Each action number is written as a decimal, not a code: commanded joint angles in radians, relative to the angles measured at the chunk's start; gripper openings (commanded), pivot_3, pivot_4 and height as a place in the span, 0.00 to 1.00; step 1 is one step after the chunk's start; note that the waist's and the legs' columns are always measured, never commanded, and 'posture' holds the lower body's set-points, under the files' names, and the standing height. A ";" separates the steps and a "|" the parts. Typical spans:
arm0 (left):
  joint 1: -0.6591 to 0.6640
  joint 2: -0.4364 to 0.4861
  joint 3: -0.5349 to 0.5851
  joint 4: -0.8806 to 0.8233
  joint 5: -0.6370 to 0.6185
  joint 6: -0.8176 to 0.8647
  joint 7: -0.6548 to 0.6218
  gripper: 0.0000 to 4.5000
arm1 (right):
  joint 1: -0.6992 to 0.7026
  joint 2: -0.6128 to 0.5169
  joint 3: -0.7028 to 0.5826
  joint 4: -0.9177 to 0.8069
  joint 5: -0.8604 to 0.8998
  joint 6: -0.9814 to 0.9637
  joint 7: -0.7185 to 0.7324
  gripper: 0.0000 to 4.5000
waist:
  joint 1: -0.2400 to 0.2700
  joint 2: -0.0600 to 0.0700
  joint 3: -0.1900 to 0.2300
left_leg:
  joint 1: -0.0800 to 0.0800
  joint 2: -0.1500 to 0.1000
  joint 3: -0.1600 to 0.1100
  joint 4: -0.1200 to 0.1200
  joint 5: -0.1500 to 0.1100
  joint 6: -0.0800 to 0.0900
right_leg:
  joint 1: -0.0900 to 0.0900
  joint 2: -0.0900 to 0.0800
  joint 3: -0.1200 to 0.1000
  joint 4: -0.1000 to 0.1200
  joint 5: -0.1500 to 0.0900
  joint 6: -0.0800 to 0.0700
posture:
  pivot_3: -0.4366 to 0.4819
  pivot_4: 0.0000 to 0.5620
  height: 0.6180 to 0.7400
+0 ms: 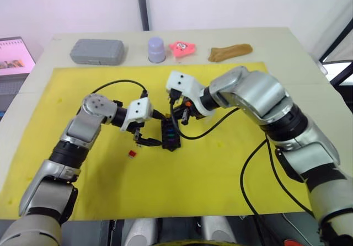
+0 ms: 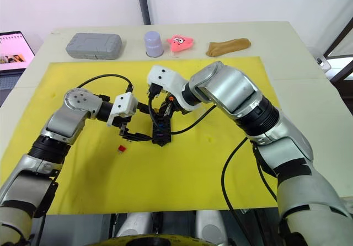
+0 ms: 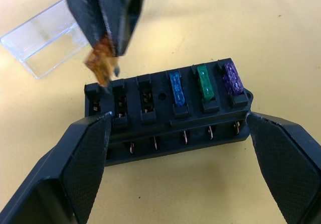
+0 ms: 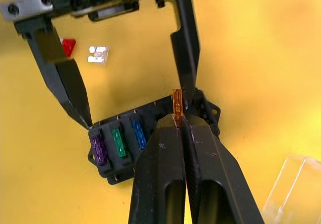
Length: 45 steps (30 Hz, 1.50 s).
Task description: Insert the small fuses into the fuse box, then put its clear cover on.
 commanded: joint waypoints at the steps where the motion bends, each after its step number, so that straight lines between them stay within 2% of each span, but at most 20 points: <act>1: -0.012 0.038 0.056 -0.052 -0.032 0.041 0.009 0.98 | -0.025 -0.010 0.017 -0.037 -0.013 -0.032 0.021 0.00 | 0.000 0.000 0.000 | 0.000 0.000 0.000 0.000 0.000 0.000 | 0.000 0.000 0.000 0.000 0.000 0.000 | 0.48 0.27 1.00; 9: 0.056 0.085 0.121 -0.181 -0.071 0.119 0.070 0.98 | -0.050 -0.029 0.081 -0.027 -0.056 -0.089 0.071 0.00 | 0.000 0.000 0.000 | -0.001 0.000 0.000 0.000 0.000 0.000 | -0.001 0.000 0.000 0.000 0.000 0.000 | 0.48 0.27 1.00; 13: 0.123 0.084 0.120 -0.230 -0.069 0.138 0.113 0.98 | -0.061 -0.027 0.101 -0.005 -0.078 -0.109 0.094 0.00 | 0.000 0.000 0.000 | -0.001 0.000 0.000 0.000 0.000 0.000 | -0.001 0.000 0.000 0.000 0.000 0.000 | 0.48 0.27 1.00; 27: 0.119 0.049 0.076 -0.188 -0.040 0.101 0.148 0.98 | -0.058 -0.020 0.135 0.012 -0.122 -0.127 0.132 0.00 | 0.000 0.000 0.000 | -0.001 0.000 0.000 0.000 0.000 0.000 | -0.001 0.000 0.000 0.000 0.000 0.000 | 0.48 0.27 1.00; 45: 0.120 0.043 0.073 -0.187 -0.037 0.096 0.151 0.98 | -0.044 -0.010 0.172 0.025 -0.176 -0.167 0.152 0.00 | 0.000 0.000 0.000 | -0.001 0.000 0.000 0.000 0.000 0.000 | -0.001 0.000 0.000 0.000 0.000 0.000 | 0.48 0.27 1.00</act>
